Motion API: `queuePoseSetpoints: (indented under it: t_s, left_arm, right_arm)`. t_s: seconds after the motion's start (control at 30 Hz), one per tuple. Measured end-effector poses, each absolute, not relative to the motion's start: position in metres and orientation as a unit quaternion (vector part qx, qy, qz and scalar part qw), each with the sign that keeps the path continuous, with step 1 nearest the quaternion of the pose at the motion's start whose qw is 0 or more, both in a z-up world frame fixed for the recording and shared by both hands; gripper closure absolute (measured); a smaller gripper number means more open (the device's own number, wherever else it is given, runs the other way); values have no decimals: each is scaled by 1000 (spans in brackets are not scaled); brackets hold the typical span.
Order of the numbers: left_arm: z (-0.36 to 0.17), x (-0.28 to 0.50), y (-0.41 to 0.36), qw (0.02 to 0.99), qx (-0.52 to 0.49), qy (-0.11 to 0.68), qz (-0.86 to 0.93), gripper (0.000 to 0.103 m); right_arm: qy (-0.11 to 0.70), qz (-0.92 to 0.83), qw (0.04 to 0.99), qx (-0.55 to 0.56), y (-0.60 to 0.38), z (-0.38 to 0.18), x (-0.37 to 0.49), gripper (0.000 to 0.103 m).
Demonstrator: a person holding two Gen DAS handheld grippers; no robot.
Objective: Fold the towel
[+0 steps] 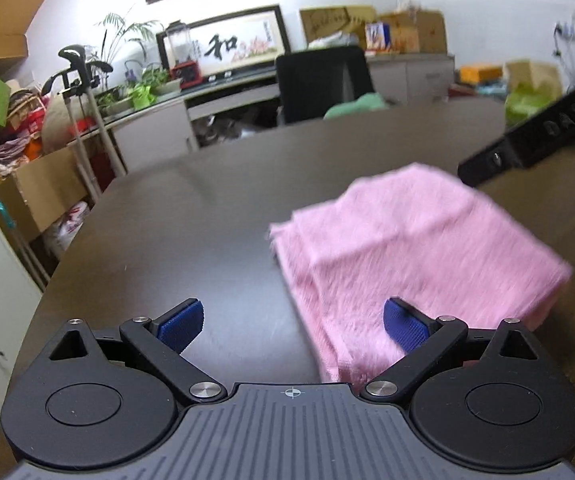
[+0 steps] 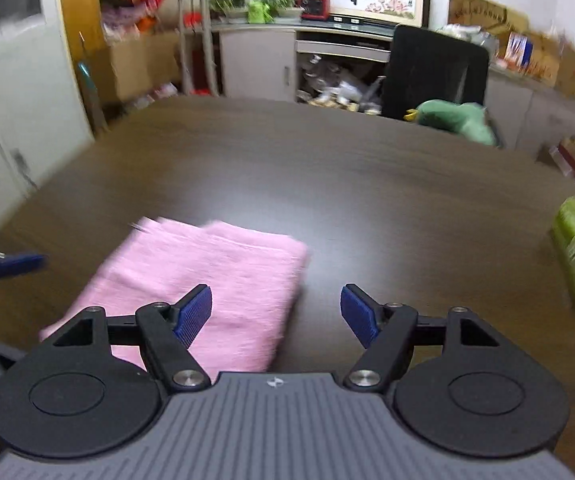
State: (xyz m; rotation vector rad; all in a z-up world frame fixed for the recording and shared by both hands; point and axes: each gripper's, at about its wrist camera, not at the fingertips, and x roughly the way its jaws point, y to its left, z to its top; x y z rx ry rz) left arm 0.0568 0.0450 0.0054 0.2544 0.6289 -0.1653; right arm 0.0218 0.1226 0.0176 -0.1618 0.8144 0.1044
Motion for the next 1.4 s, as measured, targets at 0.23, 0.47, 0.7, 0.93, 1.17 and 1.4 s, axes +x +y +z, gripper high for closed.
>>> queuePoseSetpoints:
  t_s: [0.23,0.47,0.7,0.93,1.17,1.4]
  left_arm:
    - [11,48,64,948,92,298,-65,4]
    - [33,63,60,956,79,278,-51,5]
    - [30,95,28,947,96,298,-72,14]
    - [31,101,51,934,12,335,-121,44]
    - [34,113,52,923,-31,359,-136,50]
    - [28,127,56,907,-69,393,-138,68]
  right_arm:
    - [400,57,907,-119,132,7,24,30]
    - [384,70,913,-114,122,23,-8,27]
    - [395,78,904,-144,126,12,-9,25]
    - [381,82,910,-140,119,13,-16,19]
    - [373,89,914,-130,117,10,-20,17]
    - [366,94,918,-119,111,7,-25,16]
